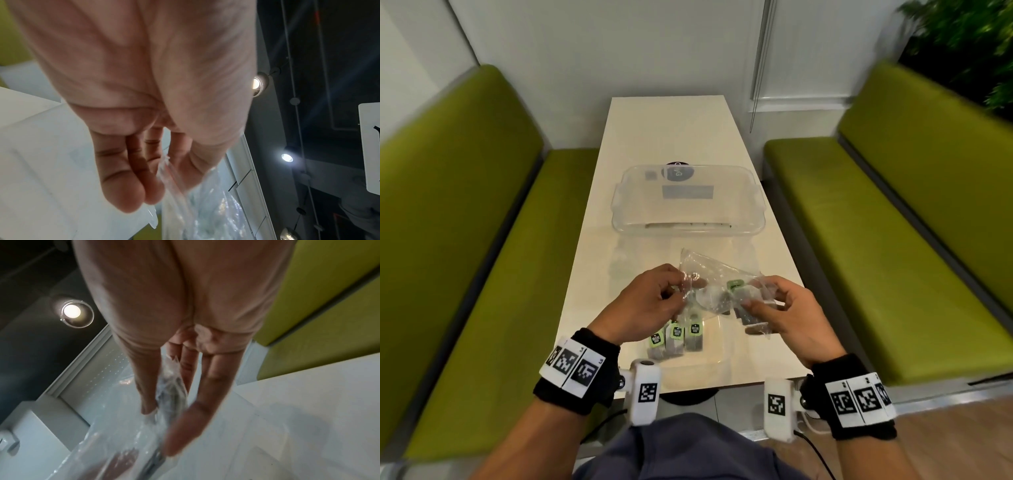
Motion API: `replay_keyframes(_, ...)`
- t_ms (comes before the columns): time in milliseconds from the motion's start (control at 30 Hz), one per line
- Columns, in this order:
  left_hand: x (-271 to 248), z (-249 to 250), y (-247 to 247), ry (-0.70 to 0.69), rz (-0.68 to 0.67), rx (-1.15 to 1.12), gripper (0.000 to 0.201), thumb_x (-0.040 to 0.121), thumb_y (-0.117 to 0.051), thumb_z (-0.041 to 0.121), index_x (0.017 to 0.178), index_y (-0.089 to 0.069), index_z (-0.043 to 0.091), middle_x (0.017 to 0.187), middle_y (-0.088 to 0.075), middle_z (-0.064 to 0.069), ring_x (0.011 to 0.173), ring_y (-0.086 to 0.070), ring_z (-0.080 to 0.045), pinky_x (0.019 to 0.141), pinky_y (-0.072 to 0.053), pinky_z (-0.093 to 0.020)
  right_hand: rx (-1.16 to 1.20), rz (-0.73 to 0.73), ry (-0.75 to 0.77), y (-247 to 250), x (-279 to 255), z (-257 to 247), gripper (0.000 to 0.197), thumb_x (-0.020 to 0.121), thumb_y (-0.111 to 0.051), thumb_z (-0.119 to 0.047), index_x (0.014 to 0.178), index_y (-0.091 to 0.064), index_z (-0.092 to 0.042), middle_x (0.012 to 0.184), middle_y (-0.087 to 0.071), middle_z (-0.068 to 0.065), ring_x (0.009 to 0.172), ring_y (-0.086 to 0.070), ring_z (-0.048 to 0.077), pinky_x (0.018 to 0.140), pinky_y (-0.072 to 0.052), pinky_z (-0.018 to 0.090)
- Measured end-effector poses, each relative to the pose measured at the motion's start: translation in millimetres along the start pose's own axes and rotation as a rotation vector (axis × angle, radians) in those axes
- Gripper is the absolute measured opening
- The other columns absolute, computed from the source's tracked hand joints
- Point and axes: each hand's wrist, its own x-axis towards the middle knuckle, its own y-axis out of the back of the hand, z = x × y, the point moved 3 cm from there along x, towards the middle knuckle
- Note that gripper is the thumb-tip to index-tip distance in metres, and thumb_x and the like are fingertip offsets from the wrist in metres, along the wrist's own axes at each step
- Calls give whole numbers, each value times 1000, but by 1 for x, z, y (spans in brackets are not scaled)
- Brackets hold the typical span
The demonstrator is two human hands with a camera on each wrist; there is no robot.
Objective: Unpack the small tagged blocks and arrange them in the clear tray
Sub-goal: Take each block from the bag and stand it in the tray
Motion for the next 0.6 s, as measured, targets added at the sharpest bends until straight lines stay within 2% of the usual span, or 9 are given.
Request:
replay_keyframes(33, 0, 1, -1, 7, -7, 9, 23, 98, -66, 28, 114, -77, 16, 102, -60, 6, 68, -63, -9, 77, -59, -46, 45, -16, -18, -1, 0, 0, 32, 82, -81, -10, 113, -71, -14, 110, -73, 14, 90, -75, 34, 72, -63, 50)
replay_keyframes(100, 1, 1, -2, 20, -18, 20, 41, 88, -69, 56, 108, -78, 21, 108, -65, 10, 78, -68, -12, 80, -60, -44, 79, -34, -20, -2, 0, -2, 35, 82, -80, -5, 115, -69, -10, 109, -75, 14, 90, -75, 35, 71, -64, 47)
replay_keyframes(167, 2, 0, -3, 29, -7, 39, 50, 80, -68, 70, 109, -77, 30, 114, -68, 16, 91, -71, -10, 84, -61, -42, 95, -44, -23, -3, 0, -2, 35, 82, -79, -1, 115, -68, -8, 106, -77, 12, 92, -76, 33, 73, -64, 42)
replay_keyframes(233, 3, -2, -3, 25, 19, 73, 46, 80, -70, 70, 115, -72, 40, 116, -69, 17, 95, -70, -6, 88, -59, -37, 128, -51, -36, -2, 0, -1, 36, 82, -78, 2, 115, -66, -6, 104, -78, 12, 94, -76, 32, 74, -63, 38)
replay_keyframes(300, 4, 0, -3, 20, 21, 101, 41, 83, -75, 60, 120, -67, 45, 117, -68, 18, 94, -67, -2, 89, -57, -29, 150, -63, -40, -3, 1, -1, 39, 81, -77, 5, 117, -65, -3, 104, -78, 14, 95, -76, 32, 76, -63, 36)
replay_keyframes(433, 5, 3, -5, 78, -21, 178, 29, 82, -82, 47, 106, -68, 38, 94, -65, 18, 78, -62, 4, 69, -47, -16, 169, -68, -37, -2, 2, 3, 39, 81, -75, 8, 118, -65, 0, 106, -76, 21, 97, -74, 32, 85, -61, 38)
replay_keyframes(500, 6, 0, -6, 97, -17, 169, 28, 83, -82, 47, 102, -66, 34, 92, -65, 15, 79, -63, -3, 65, -45, -18, 155, -88, -40, -1, 2, 4, 38, 82, -75, 7, 118, -66, -1, 107, -76, 20, 99, -73, 32, 87, -61, 37)
replay_keyframes(600, 6, 2, -8, 49, 23, 153, 21, 88, -76, 46, 98, -65, 30, 100, -68, 11, 86, -66, -11, 74, -55, -31, 102, -148, -43, -2, -1, 2, 39, 83, -75, 4, 119, -66, -4, 107, -77, 16, 102, -74, 29, 86, -59, 31)
